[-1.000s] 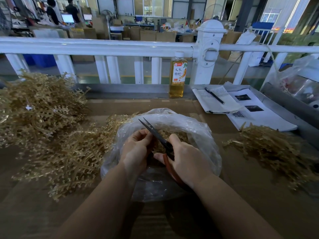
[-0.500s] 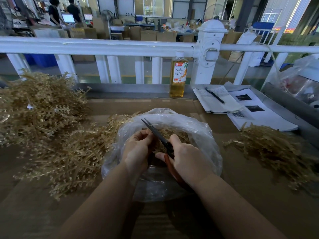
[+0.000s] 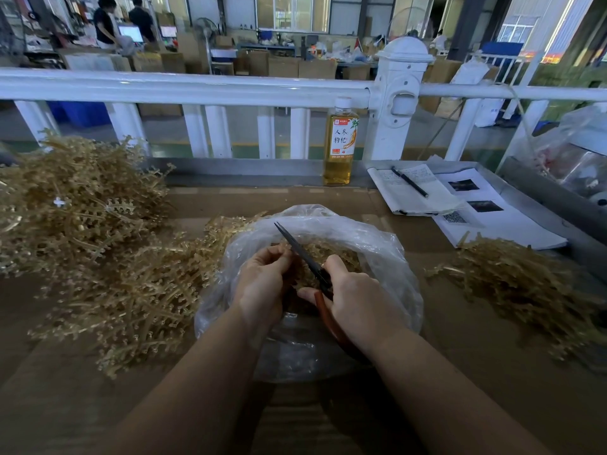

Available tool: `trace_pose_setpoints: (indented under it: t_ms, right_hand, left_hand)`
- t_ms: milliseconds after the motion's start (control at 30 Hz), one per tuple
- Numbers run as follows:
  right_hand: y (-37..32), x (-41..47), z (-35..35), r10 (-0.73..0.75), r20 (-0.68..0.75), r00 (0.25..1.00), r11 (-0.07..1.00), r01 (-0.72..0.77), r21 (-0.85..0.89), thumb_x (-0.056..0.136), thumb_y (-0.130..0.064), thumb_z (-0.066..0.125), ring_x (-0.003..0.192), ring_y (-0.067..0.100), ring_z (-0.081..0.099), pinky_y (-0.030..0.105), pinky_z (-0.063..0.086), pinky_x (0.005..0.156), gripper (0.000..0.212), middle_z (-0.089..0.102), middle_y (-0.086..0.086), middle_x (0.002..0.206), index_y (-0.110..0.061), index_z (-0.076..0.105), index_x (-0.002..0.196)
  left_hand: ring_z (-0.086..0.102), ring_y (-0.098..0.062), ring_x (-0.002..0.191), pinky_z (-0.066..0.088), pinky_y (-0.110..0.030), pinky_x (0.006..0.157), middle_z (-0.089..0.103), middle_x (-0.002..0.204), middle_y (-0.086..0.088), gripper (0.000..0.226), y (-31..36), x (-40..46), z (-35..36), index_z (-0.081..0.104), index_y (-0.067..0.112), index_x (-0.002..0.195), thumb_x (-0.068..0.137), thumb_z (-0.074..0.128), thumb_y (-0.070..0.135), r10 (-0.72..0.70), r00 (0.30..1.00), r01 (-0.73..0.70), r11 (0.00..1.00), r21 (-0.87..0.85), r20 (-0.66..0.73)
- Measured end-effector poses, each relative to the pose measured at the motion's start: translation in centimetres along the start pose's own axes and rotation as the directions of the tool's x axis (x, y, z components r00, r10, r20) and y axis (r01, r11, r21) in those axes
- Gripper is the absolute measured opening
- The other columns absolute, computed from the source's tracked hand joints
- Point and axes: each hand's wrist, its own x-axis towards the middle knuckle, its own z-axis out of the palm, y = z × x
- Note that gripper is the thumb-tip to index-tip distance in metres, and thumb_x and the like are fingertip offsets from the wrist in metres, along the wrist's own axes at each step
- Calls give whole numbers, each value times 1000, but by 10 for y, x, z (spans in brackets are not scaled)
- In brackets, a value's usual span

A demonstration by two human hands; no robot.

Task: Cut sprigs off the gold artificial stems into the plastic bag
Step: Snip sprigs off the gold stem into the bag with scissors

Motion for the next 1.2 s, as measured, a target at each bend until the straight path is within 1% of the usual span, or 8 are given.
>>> trace_pose_setpoints:
  t_ms: [133,267,400,600,767,1000,1100,1200]
  right_hand:
    - [1,0,0,13,-57,998,1000,-11,26,86,-63,50,81,18,63,30,50,68,44,64,-3,86,-23,42,104]
    - [3,1,-1,74,-109,991,996,-69,55,85,-58,59,78,11,56,24,43,65,39,62,-7,89,-26,45,102]
    - [4,2,2,113,-77,991,994,-114,0,89,-47,59,84,18,62,26,41,65,30,64,-4,90,-24,46,103]
    - [1,6,8,143,-4,990,990,-143,-3,91,-37,54,98,25,58,29,39,72,29,60,4,103,-23,43,114]
    - [2,5,8,138,-6,990,990,-138,4,92,-36,53,100,25,57,29,38,73,30,59,4,103,-22,45,118]
    - [-1,4,7,123,-71,990,992,-121,36,92,-37,54,99,24,57,28,38,73,31,59,3,101,-24,46,119]
    - [-2,5,7,125,-73,989,991,-122,50,92,-38,55,98,23,57,28,39,74,32,59,2,101,-25,47,119]
    - [-2,6,6,134,-84,987,990,-130,59,92,-38,55,99,23,57,28,39,75,33,59,2,102,-25,47,121]
  left_hand:
    - [60,-20,61,54,-29,50,60,70,-9,21,4,-2,2,55,11,76,95,50,5,-17,999,14,998,-55,-44]
    - [63,-12,52,52,-23,45,61,72,-4,22,19,-2,5,53,15,79,99,45,11,23,987,-49,986,-160,-161]
    - [64,-22,74,57,-40,66,63,88,-9,17,32,-2,1,45,20,89,102,36,16,17,980,-69,963,-262,-198]
    - [61,-28,84,58,-36,49,61,97,-14,19,38,-6,-5,42,22,89,104,31,21,14,978,-73,956,-283,-207]
    - [66,-25,68,56,-33,49,63,98,-13,18,45,-7,-14,49,15,106,103,32,20,-25,968,-69,930,-360,-250]
    - [67,-21,73,58,-31,55,67,80,-8,17,50,-10,-17,44,19,89,103,34,16,167,938,-205,974,-98,-305]
    - [66,-22,70,55,-26,47,66,82,-12,15,50,-5,-18,44,9,110,103,34,17,72,964,-127,970,-205,-255]
    - [64,-24,75,55,-26,49,64,93,-16,34,52,3,-20,40,0,130,103,36,21,3,982,-71,931,-359,-187]
